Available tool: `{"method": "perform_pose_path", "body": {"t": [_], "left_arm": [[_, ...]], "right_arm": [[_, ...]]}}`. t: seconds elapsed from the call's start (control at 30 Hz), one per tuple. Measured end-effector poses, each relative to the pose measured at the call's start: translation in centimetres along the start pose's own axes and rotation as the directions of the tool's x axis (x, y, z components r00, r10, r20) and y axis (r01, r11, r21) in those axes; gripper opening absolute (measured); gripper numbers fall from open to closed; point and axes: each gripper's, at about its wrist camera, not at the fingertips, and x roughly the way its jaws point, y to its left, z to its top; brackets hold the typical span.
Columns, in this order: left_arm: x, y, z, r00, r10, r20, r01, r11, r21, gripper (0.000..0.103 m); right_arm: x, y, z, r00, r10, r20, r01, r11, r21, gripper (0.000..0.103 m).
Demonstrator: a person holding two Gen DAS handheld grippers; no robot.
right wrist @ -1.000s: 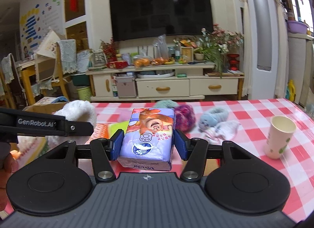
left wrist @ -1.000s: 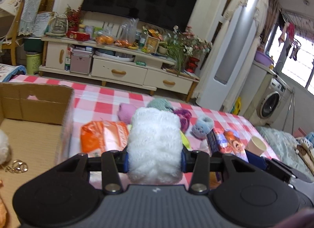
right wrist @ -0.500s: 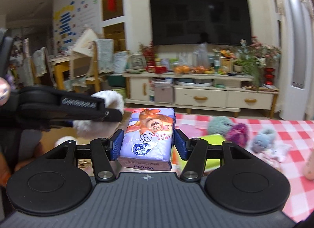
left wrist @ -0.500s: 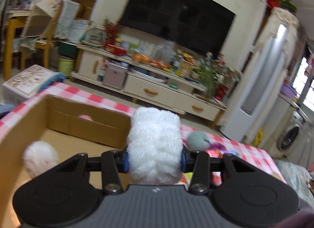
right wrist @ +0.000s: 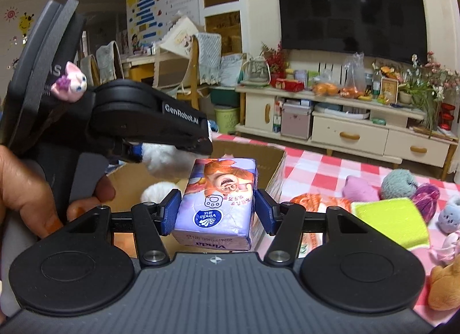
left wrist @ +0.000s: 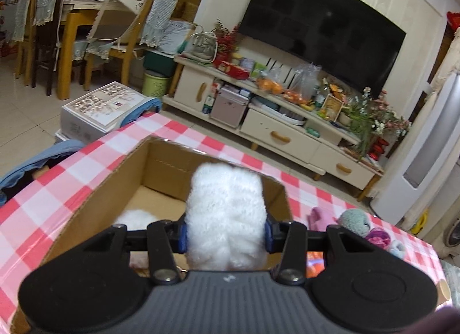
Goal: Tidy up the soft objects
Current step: 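Carry tissue pack and fluffy roll into the box and open both tools, then move left tool toward green sponge while right tool approaches white cloth toy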
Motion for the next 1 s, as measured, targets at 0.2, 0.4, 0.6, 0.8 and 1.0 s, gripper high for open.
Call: {"method": "perform_pose_path", "body": {"t": [0.2, 0.4, 0.6, 0.8, 1.0], "left_arm": [[-0.7, -0.2, 0.2, 0.999, 0.037, 0.039, -0.038, 0.999, 0.032, 0.081], [-1.1, -0.5, 0.0, 0.997, 0.046, 0.058, -0.048, 0.998, 0.038, 0.099], [-1.0, -1.3, -0.3, 0.999, 0.023, 0.039, -0.025, 0.999, 0.026, 0.102], [-0.8, -2.6, -0.9, 1.000, 0.008, 0.025, -0.009, 0.999, 0.043, 0.102], [-0.7, -4.0, -1.5, 1.000, -0.002, 0.016, 0.001, 0.998, 0.067, 0.102]], "right_arm": [[-1.1, -0.1, -0.4, 1.000, -0.008, -0.005, 0.008, 0.999, 0.046, 0.093], [-2.3, -1.0, -0.4, 0.998, -0.047, 0.030, 0.043, 0.991, 0.123, 0.101], [-3.9, -2.2, -1.1, 0.993, -0.105, 0.048, 0.094, 0.976, 0.197, 0.103], [-5.0, -2.9, -1.8, 0.989, -0.137, 0.052, 0.122, 0.966, 0.228, 0.103], [-5.3, -3.4, -2.1, 0.987, -0.152, 0.054, 0.135, 0.961, 0.241, 0.103]]}}
